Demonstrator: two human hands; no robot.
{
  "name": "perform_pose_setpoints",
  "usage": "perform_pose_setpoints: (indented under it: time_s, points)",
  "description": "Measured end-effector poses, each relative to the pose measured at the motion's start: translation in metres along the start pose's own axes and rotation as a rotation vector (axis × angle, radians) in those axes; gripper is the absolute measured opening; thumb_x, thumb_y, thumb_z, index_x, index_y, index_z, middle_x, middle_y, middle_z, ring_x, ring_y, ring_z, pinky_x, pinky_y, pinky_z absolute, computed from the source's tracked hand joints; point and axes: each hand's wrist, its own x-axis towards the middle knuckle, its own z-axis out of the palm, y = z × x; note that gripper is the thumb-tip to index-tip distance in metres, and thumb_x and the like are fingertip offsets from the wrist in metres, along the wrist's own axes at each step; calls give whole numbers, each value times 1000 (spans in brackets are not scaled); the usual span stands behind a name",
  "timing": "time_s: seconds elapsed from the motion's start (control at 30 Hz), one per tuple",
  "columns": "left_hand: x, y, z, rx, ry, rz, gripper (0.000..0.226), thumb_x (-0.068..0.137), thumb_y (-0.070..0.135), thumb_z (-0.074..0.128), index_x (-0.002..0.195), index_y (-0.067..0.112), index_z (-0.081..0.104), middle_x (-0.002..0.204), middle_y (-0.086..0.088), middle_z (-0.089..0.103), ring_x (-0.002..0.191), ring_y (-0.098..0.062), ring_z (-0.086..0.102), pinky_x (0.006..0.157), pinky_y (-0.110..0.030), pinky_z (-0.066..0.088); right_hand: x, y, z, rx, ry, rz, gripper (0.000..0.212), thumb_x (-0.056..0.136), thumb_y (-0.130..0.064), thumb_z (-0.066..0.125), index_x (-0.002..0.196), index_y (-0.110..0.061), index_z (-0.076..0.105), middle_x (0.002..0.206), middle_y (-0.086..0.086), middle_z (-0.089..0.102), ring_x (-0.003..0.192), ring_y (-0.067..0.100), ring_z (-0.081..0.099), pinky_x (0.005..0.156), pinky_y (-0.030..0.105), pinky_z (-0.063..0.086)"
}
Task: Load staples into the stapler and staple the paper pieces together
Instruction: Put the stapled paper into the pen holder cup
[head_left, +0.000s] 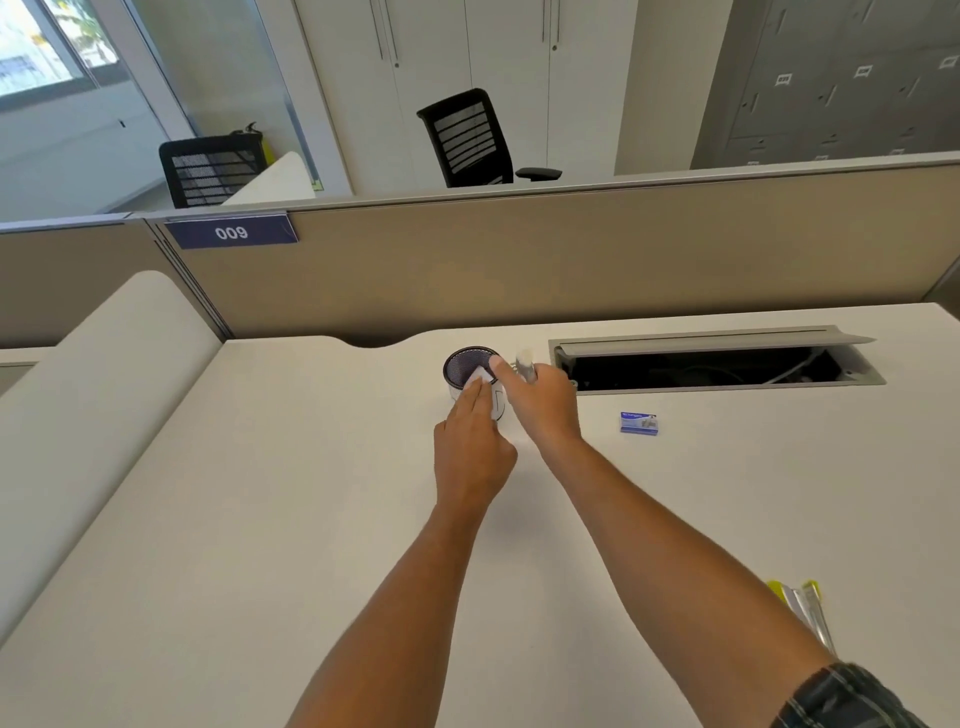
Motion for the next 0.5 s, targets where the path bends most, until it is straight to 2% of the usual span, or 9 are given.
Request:
perform_pose_setpoints:
  time_s: [0.07,0.2,0.27,0.37,0.43,0.5]
  points:
    - [-16,12,3,-174,56,-51,55,94,3,50,148,15,48,152,-1,51,139,-21,48,110,-36,42,-21,10,-11,30,-20,50,52,89,-65,53,73,-17,64,75,-2,68,69,12,61,55,28,38]
    - [-59,38,11,-458,68,-236,36,105,19,45,138,17,57,140,1,60,129,-16,54,110,-33,43,-69,47,-37,78,-69,88,41,101,-48,41,74,-24,60,76,-5,63,75,15,59,62,28,40]
    - [-82,50,17,-592,45,-291,33,106,29,47,132,18,64,130,4,66,119,-11,60,104,-31,48,-95,69,-52,83,-104,82,42,105,-47,37,75,-28,59,79,-6,62,75,13,58,66,27,43]
    - [-114,68,27,-734,-40,-384,20,101,38,57,111,28,72,109,12,72,97,5,66,82,-15,52,-128,98,-71,17,-161,66,39,108,-48,31,103,-29,65,102,-7,65,91,6,64,78,23,51]
    - [-130,76,33,-753,-82,-431,8,97,35,63,99,36,71,99,16,74,88,12,66,74,-9,49,-146,113,-83,-29,-158,52,39,109,-46,31,111,-25,63,104,-4,63,91,5,65,73,17,49]
    - [-145,83,39,-792,-115,-481,9,95,30,66,93,35,73,93,15,76,87,7,69,79,-18,54,-160,126,-97,-116,-133,13,30,109,-40,37,112,-22,61,100,-2,60,86,6,63,66,13,45]
